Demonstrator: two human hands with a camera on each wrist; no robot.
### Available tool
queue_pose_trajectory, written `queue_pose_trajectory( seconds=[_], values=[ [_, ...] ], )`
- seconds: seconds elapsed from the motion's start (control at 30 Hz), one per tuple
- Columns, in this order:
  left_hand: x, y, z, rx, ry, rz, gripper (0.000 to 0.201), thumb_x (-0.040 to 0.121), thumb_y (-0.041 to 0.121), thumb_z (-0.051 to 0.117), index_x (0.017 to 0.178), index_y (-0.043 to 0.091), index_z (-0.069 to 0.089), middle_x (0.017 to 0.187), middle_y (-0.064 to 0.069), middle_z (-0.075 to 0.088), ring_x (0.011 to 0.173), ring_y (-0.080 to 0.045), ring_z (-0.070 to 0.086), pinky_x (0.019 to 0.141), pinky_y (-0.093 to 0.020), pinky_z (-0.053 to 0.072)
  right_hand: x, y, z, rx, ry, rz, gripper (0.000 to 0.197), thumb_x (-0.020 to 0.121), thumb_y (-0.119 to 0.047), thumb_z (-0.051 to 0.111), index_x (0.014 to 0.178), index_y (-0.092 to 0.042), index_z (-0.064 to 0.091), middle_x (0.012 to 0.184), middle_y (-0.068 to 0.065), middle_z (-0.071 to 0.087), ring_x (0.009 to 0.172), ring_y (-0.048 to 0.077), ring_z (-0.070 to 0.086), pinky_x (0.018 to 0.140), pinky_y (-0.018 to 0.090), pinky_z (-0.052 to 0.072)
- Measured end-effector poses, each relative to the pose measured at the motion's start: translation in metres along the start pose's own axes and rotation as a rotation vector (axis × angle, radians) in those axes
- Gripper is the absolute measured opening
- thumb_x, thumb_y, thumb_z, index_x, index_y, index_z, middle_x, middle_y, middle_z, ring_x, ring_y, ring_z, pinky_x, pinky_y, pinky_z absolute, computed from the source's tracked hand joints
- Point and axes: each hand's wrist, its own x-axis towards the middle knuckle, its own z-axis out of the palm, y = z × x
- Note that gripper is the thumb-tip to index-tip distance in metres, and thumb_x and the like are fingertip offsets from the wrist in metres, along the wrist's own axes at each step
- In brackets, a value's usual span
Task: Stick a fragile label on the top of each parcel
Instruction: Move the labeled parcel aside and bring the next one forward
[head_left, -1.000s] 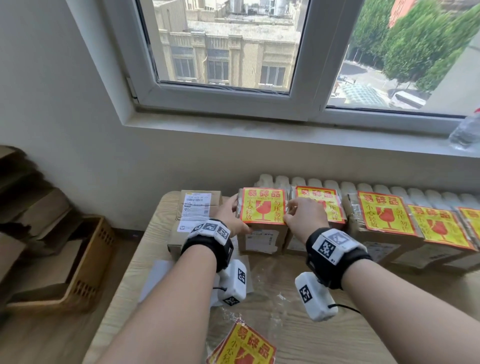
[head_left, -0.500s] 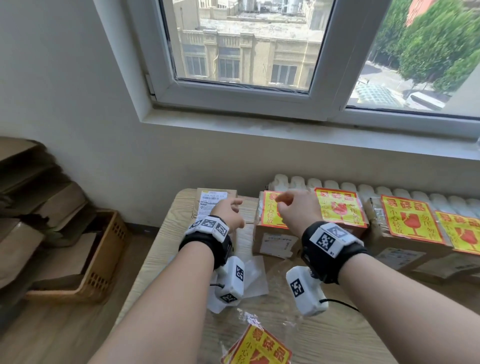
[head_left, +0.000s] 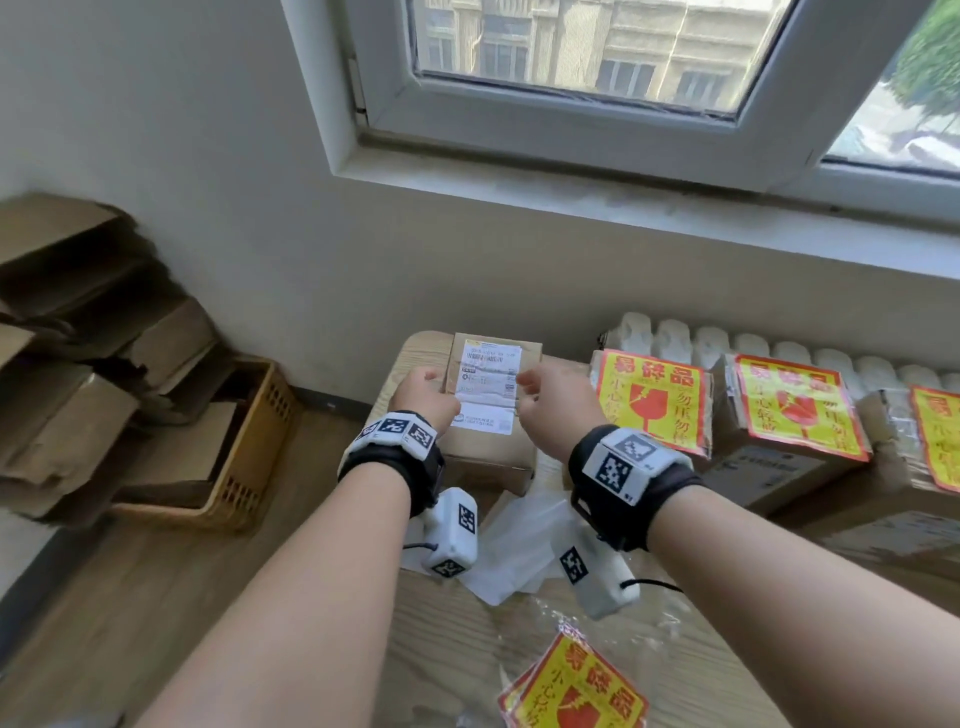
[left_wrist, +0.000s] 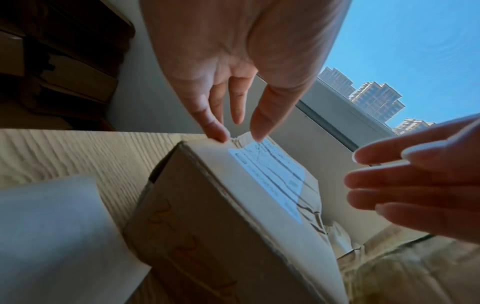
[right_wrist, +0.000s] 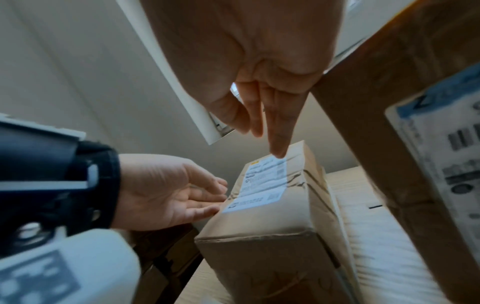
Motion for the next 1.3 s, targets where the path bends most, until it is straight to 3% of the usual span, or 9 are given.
queue_pose_trajectory(
  seconds=[0.13, 0.27, 0.37, 0.57, 0.63, 0.87, 1.0, 1.13, 1.3],
  values=[
    [0.007, -0.003, 0.003, -0.055, -0.019, -0.037, 0.062, 0.083, 0.008, 0.066, 0.139, 0.016, 0.044, 0.136, -0.008, 0.053, 0.123, -0.025, 0.052, 0.102, -0.032, 0.039, 0.002, -0.009, 0.008, -0.095, -0.092, 0.030, 0.039, 0.090, -0.009, 0.045, 0.129, -0.009, 0.054, 0.128, 0.011, 0.059, 0.116, 0.028, 0.055, 0.091, 0.032, 0.044],
    [0.009, -0.007, 0.003, -0.001, -0.096, -0.042, 0.071, 0.083, 0.013, 0.069, 0.145, 0.013, 0.036, 0.142, -0.007, 0.050, 0.128, -0.023, 0.049, 0.106, -0.030, 0.035, 0.003, -0.004, 0.010, -0.090, -0.146, 0.070, 0.021, 0.089, -0.008, 0.046, 0.104, -0.012, 0.060, 0.096, 0.006, 0.059, 0.085, 0.024, 0.053, 0.066, 0.026, 0.038],
    [0.009, -0.011, 0.005, 0.058, -0.152, -0.041, 0.066, 0.086, 0.016, 0.066, 0.145, 0.010, 0.037, 0.144, -0.007, 0.048, 0.128, -0.025, 0.048, 0.103, -0.029, 0.036, 0.006, 0.003, 0.015, -0.042, -0.168, 0.129, 0.018, 0.091, -0.012, 0.049, 0.106, -0.009, 0.058, 0.097, 0.006, 0.061, 0.082, 0.022, 0.052, 0.054, 0.025, 0.036],
    [0.011, -0.017, 0.004, -0.002, -0.182, -0.074, 0.069, 0.085, 0.014, 0.068, 0.146, 0.012, 0.035, 0.144, -0.007, 0.047, 0.129, -0.024, 0.048, 0.106, -0.031, 0.036, 0.012, 0.007, 0.023, 0.125, -0.200, 0.233, 0.007, 0.091, -0.008, 0.051, 0.098, -0.010, 0.053, 0.093, 0.006, 0.058, 0.084, 0.022, 0.054, 0.052, 0.023, 0.038],
    [0.012, -0.020, 0.002, -0.060, -0.171, -0.108, 0.074, 0.082, 0.010, 0.070, 0.147, 0.014, 0.034, 0.145, -0.006, 0.047, 0.129, -0.024, 0.048, 0.105, -0.031, 0.037, 0.011, 0.005, 0.022, 0.183, -0.197, 0.235, 0.013, 0.090, -0.006, 0.052, 0.101, -0.008, 0.059, 0.099, 0.008, 0.062, 0.087, 0.024, 0.056, 0.062, 0.025, 0.043],
    [-0.006, -0.017, -0.018, -0.336, -0.152, -0.109, 0.080, 0.075, -0.005, 0.063, 0.144, 0.025, 0.038, 0.132, -0.008, 0.057, 0.110, -0.026, 0.060, 0.079, -0.033, 0.054, -0.004, -0.007, 0.004, 0.275, -0.187, 0.151, 0.030, 0.089, -0.003, 0.051, 0.116, -0.016, 0.056, 0.118, 0.010, 0.064, 0.109, 0.028, 0.061, 0.083, 0.030, 0.047],
    [-0.034, -0.002, -0.035, -0.604, -0.084, -0.119, 0.042, 0.088, 0.034, 0.060, 0.126, 0.018, 0.055, 0.102, -0.005, 0.067, 0.085, -0.020, 0.064, 0.067, -0.034, 0.055, -0.023, -0.015, -0.008, 0.355, -0.149, 0.092, 0.033, 0.092, -0.017, 0.055, 0.125, -0.016, 0.053, 0.122, 0.007, 0.064, 0.110, 0.024, 0.062, 0.088, 0.031, 0.049],
    [-0.066, 0.007, -0.047, -0.672, -0.034, -0.094, 0.065, 0.082, 0.072, 0.045, 0.120, 0.021, 0.057, 0.102, -0.009, 0.069, 0.093, -0.027, 0.067, 0.084, -0.049, 0.054, -0.045, -0.022, -0.021, 0.429, -0.123, 0.017, 0.036, 0.095, -0.034, 0.055, 0.126, -0.014, 0.052, 0.116, 0.003, 0.064, 0.107, 0.022, 0.063, 0.094, 0.040, 0.052],
    [-0.122, 0.019, -0.057, -0.683, 0.043, -0.054, 0.080, 0.073, 0.084, 0.039, 0.123, 0.022, 0.055, 0.105, -0.009, 0.069, 0.094, -0.028, 0.066, 0.079, -0.044, 0.053, -0.081, -0.021, -0.043, 0.473, -0.110, -0.055, 0.042, 0.094, -0.049, 0.049, 0.115, -0.012, 0.053, 0.106, -0.001, 0.066, 0.096, 0.017, 0.065, 0.082, 0.033, 0.054]
  ],
)
